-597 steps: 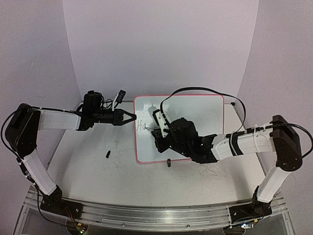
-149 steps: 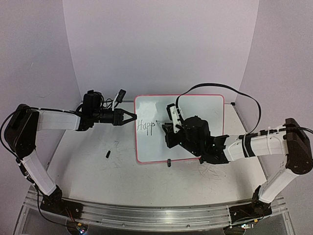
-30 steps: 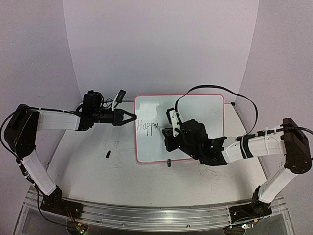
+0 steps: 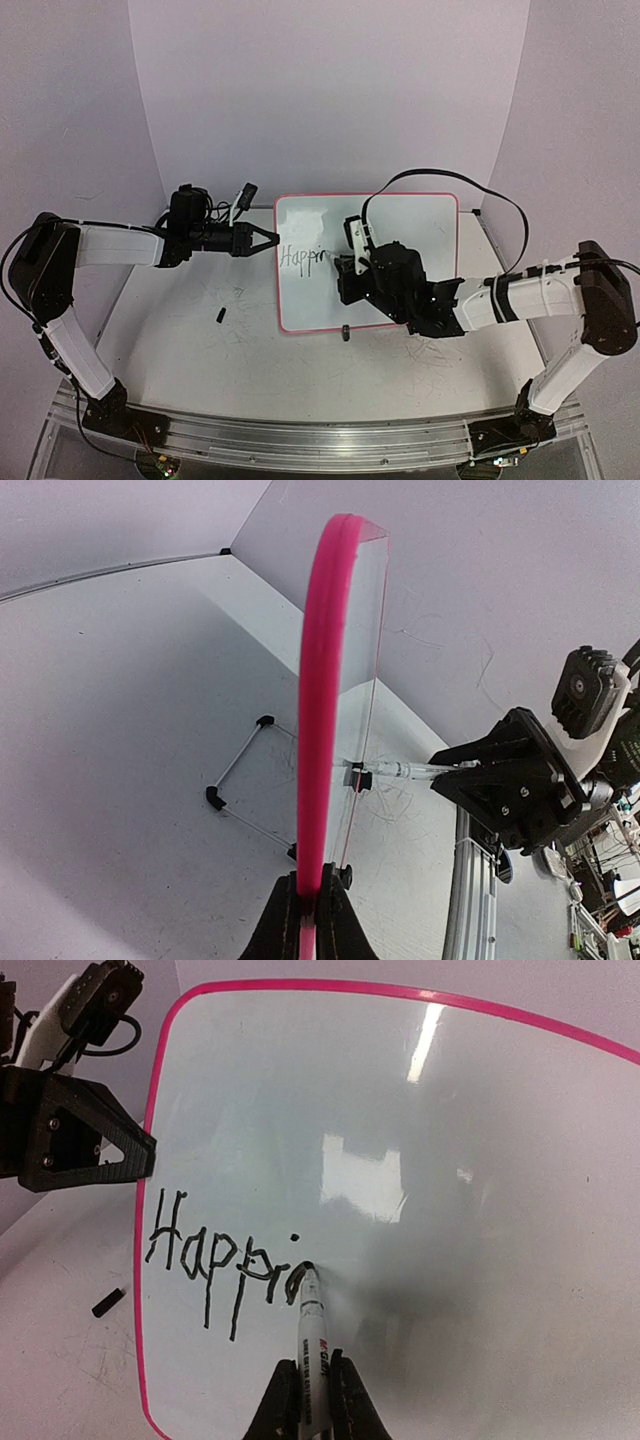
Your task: Write a sentence on the whiteboard
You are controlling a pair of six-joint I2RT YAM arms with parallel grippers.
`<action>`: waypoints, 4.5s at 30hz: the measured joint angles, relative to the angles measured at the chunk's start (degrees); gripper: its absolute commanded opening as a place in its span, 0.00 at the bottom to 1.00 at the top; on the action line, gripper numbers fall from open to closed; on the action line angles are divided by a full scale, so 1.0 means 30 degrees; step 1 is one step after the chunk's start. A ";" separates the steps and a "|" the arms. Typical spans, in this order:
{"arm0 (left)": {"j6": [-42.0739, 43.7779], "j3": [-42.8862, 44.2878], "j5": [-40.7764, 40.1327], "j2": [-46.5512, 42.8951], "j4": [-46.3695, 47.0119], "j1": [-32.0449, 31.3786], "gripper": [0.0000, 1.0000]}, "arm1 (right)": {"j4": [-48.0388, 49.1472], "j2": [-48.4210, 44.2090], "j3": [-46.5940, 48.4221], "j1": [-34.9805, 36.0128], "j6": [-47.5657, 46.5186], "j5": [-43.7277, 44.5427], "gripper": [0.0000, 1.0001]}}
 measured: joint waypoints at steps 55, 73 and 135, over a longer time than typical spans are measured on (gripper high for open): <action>0.0015 0.0000 0.0036 -0.0007 0.0007 0.0000 0.00 | -0.0187 -0.2005 -0.1250 -0.0234 0.0607 -0.0724 0.00; 0.0010 0.0000 0.0058 -0.0036 0.0000 -0.0004 0.00 | -0.0020 -0.0920 -0.1242 -0.0306 0.0478 -0.1058 0.00; 0.0007 0.0000 0.0012 -0.0036 -0.0007 0.0000 0.00 | 0.0018 -0.0868 -0.1624 -0.0223 0.1290 -0.0724 0.00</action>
